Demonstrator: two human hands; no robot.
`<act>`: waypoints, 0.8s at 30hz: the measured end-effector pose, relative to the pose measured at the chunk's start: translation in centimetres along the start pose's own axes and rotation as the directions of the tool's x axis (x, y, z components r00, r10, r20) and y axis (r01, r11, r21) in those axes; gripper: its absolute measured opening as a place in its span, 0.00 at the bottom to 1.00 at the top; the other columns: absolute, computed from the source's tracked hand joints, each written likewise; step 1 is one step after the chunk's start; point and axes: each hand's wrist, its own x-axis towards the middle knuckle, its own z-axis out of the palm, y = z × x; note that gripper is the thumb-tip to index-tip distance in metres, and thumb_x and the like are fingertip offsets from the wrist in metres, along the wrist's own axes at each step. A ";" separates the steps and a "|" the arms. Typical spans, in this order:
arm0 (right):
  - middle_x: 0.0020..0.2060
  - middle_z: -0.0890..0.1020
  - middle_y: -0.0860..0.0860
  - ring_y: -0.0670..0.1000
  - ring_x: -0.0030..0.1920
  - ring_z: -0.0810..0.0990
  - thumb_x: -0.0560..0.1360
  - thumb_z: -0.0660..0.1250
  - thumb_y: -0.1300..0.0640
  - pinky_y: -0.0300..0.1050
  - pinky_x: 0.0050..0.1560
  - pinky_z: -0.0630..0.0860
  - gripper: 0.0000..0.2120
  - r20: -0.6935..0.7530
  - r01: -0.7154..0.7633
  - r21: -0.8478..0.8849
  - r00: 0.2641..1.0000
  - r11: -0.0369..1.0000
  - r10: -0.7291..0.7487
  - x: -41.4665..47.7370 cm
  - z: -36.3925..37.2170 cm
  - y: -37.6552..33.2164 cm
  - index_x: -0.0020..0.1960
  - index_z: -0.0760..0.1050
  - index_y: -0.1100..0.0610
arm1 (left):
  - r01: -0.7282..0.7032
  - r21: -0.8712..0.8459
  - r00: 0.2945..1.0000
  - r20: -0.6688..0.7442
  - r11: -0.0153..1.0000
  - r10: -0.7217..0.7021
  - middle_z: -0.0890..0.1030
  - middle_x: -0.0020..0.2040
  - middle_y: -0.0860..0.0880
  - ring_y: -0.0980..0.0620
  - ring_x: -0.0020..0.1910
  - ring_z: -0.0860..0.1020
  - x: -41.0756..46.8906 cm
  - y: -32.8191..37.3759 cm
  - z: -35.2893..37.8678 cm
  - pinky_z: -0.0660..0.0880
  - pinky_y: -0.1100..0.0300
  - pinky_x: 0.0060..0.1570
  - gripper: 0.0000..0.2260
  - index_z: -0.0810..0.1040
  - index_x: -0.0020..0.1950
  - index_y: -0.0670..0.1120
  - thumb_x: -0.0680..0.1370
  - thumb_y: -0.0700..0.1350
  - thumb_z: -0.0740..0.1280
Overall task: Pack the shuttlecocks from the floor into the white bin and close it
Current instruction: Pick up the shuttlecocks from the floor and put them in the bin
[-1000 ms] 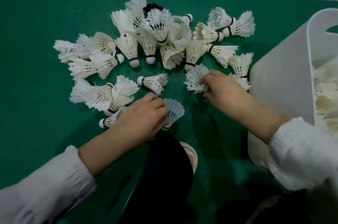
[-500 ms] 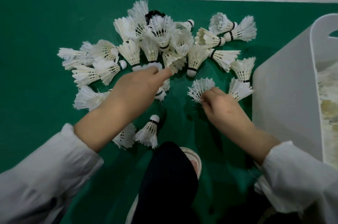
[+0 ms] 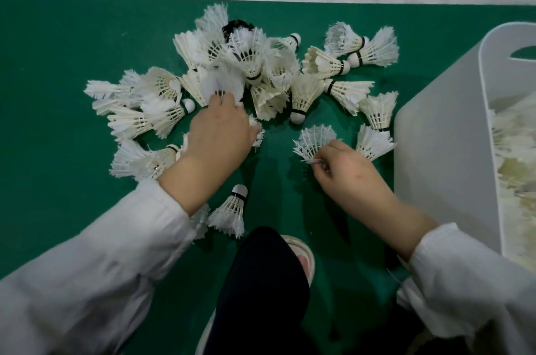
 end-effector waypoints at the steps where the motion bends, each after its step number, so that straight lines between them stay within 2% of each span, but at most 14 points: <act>1: 0.46 0.76 0.55 0.57 0.46 0.76 0.77 0.58 0.58 0.48 0.47 0.71 0.10 0.010 0.005 -0.001 1.000 1.000 -0.005 0.0 0.0 0.0 0.49 0.76 0.63 | 0.020 0.006 0.997 0.073 1.000 -0.021 0.70 0.58 0.42 0.44 0.60 0.67 0.2 0.3 0.4 0.69 0.54 0.45 0.24 0.74 0.57 0.37 0.79 0.58 0.56; 3: 0.47 0.76 0.55 0.57 0.47 0.77 0.77 0.58 0.57 0.51 0.49 0.73 0.12 0.060 0.034 -0.034 0.998 0.999 -0.032 0.0 -0.2 0.1 0.50 0.78 0.62 | 0.030 0.036 0.993 0.116 0.999 -0.034 0.68 0.60 0.42 0.44 0.61 0.66 0.5 1.0 1.1 0.69 0.54 0.44 0.21 0.73 0.58 0.37 0.78 0.55 0.60; 6: 0.49 0.77 0.54 0.56 0.49 0.78 0.78 0.57 0.54 0.51 0.51 0.74 0.14 0.148 0.100 -0.106 0.986 0.989 -0.083 -0.1 -1.0 -0.2 0.52 0.79 0.58 | 0.001 0.063 0.990 0.141 0.998 -0.010 0.69 0.59 0.41 0.43 0.60 0.67 0.4 1.7 0.8 0.64 0.56 0.40 0.10 0.74 0.56 0.37 0.76 0.39 0.63; 8: 0.51 0.77 0.53 0.55 0.50 0.78 0.78 0.57 0.53 0.51 0.52 0.75 0.14 0.135 0.135 -0.107 0.984 0.985 -0.120 -0.5 -2.2 -0.3 0.54 0.80 0.57 | -0.003 0.023 0.989 0.150 1.000 -0.001 0.73 0.54 0.41 0.42 0.56 0.70 0.0 1.7 0.0 0.64 0.54 0.40 0.08 0.75 0.52 0.37 0.74 0.34 0.62; 10: 0.50 0.78 0.53 0.54 0.50 0.78 0.78 0.58 0.52 0.49 0.52 0.74 0.14 0.080 0.152 -0.096 0.986 0.984 -0.145 -1.1 -3.9 -0.3 0.54 0.80 0.55 | -0.028 -0.025 0.996 0.088 0.999 0.030 0.74 0.46 0.43 0.43 0.47 0.72 -0.5 1.7 -1.0 0.66 0.54 0.38 0.03 0.74 0.43 0.39 0.75 0.35 0.61; 12: 0.49 0.78 0.52 0.53 0.49 0.78 0.78 0.58 0.50 0.46 0.50 0.73 0.14 0.028 0.170 -0.108 0.985 0.980 -0.168 -2.1 -6.1 -0.2 0.52 0.81 0.54 | -0.065 -0.106 0.996 0.053 0.992 0.071 0.70 0.37 0.47 0.45 0.39 0.71 -1.3 2.1 -2.6 0.69 0.54 0.36 0.10 0.69 0.36 0.40 0.77 0.41 0.59; 15: 0.49 0.79 0.53 0.54 0.49 0.78 0.78 0.59 0.49 0.47 0.49 0.73 0.15 -0.010 0.192 -0.152 0.981 0.970 -0.195 -4.5 -10.2 -0.2 0.50 0.81 0.55 | -0.133 -0.183 0.989 0.036 0.974 0.142 0.69 0.32 0.48 0.46 0.36 0.72 -2.8 3.8 -6.6 0.71 0.55 0.35 0.13 0.66 0.34 0.44 0.77 0.46 0.60; 18: 0.48 0.82 0.54 0.55 0.47 0.79 0.77 0.61 0.50 0.45 0.47 0.72 0.13 -0.057 0.180 -0.164 0.980 0.970 -0.191 -7.4 -15.8 0.5 0.50 0.82 0.55 | -0.189 -0.161 0.982 -0.024 0.969 0.188 0.73 0.32 0.47 0.48 0.33 0.73 -4.3 5.9 -10.8 0.73 0.57 0.34 0.15 0.72 0.37 0.42 0.78 0.52 0.60; 20: 0.49 0.81 0.53 0.53 0.47 0.78 0.76 0.62 0.49 0.45 0.48 0.71 0.13 -0.119 0.137 -0.150 0.981 0.979 -0.156 -9.8 -19.8 1.4 0.48 0.82 0.54 | -0.244 -0.154 0.967 -0.116 0.958 0.227 0.72 0.30 0.47 0.51 0.28 0.70 -5.2 7.5 -13.1 0.66 0.61 0.26 0.17 0.71 0.35 0.43 0.79 0.52 0.57; 22: 0.48 0.82 0.52 0.54 0.46 0.79 0.76 0.64 0.49 0.46 0.48 0.73 0.12 -0.182 0.058 -0.125 0.980 0.990 -0.080 -12.3 -23.1 3.1 0.47 0.83 0.54 | -0.297 -0.137 0.945 -0.185 0.945 0.270 0.69 0.27 0.48 0.53 0.25 0.66 -6.0 9.2 -15.0 0.59 0.62 0.24 0.18 0.68 0.32 0.43 0.80 0.48 0.55; 24: 0.47 0.82 0.53 0.57 0.44 0.80 0.75 0.65 0.48 0.48 0.47 0.76 0.11 -0.220 -0.047 -0.085 0.975 0.995 0.027 -14.9 -24.9 5.1 0.47 0.82 0.54 | -0.340 -0.144 0.933 -0.174 0.929 0.315 0.69 0.28 0.48 0.53 0.25 0.66 -7.0 10.7 -16.5 0.58 0.61 0.24 0.18 0.68 0.33 0.42 0.80 0.46 0.53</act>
